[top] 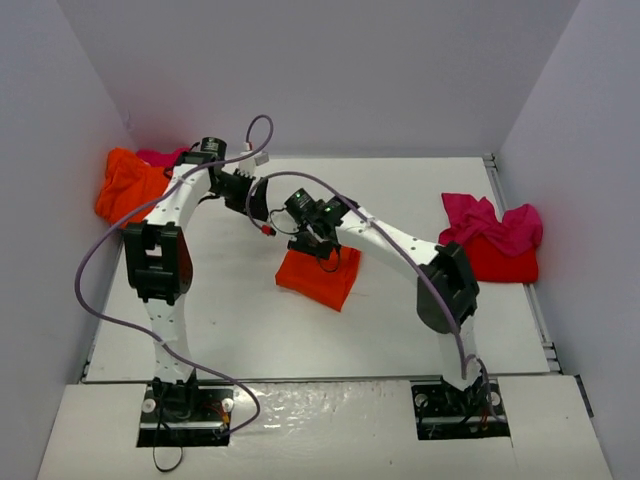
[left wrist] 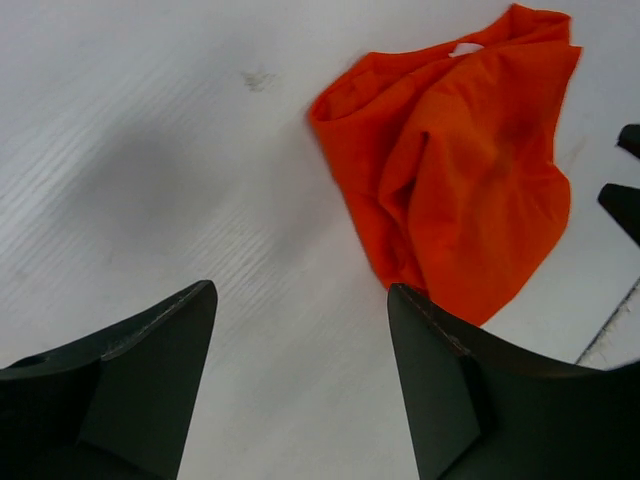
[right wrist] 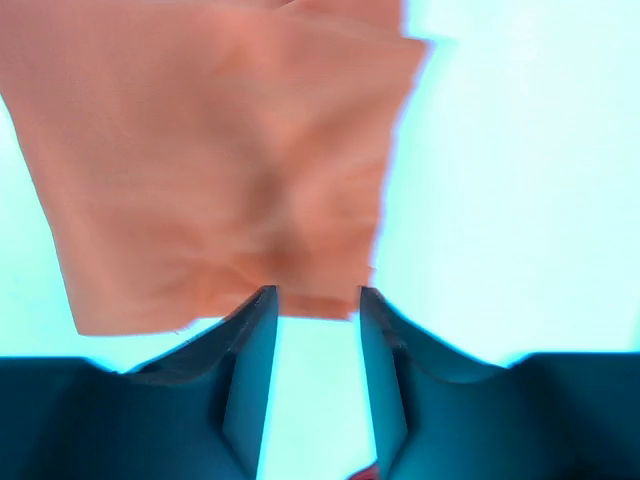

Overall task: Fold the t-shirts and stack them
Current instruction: Fold the tshirt, then neatly place the folded tshirt to the corner

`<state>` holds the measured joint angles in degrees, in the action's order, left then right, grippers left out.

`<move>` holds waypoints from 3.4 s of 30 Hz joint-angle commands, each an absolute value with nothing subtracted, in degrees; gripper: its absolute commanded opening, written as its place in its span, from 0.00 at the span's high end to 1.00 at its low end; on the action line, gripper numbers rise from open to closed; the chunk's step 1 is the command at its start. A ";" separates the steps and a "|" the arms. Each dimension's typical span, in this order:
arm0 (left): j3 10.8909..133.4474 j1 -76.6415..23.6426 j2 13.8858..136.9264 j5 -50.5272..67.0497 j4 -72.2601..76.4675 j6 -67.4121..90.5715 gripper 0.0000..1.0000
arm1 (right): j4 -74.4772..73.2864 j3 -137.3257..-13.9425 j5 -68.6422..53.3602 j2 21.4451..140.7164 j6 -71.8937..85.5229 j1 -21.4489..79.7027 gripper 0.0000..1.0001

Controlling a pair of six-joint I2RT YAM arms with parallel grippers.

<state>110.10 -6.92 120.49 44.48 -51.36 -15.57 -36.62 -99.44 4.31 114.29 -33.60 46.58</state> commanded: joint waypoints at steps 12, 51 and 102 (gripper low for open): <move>111.46 -12.13 127.98 58.44 -58.82 -15.55 0.36 | -34.30 -97.34 6.58 95.65 -28.44 29.18 0.55; 123.93 -14.94 145.89 73.11 -85.92 -39.59 0.34 | -28.74 -86.58 -5.63 92.55 -22.50 13.27 0.36; 137.96 -0.37 131.65 39.10 -71.94 -18.88 1.00 | -27.37 -86.31 -7.15 92.37 -22.27 13.50 0.36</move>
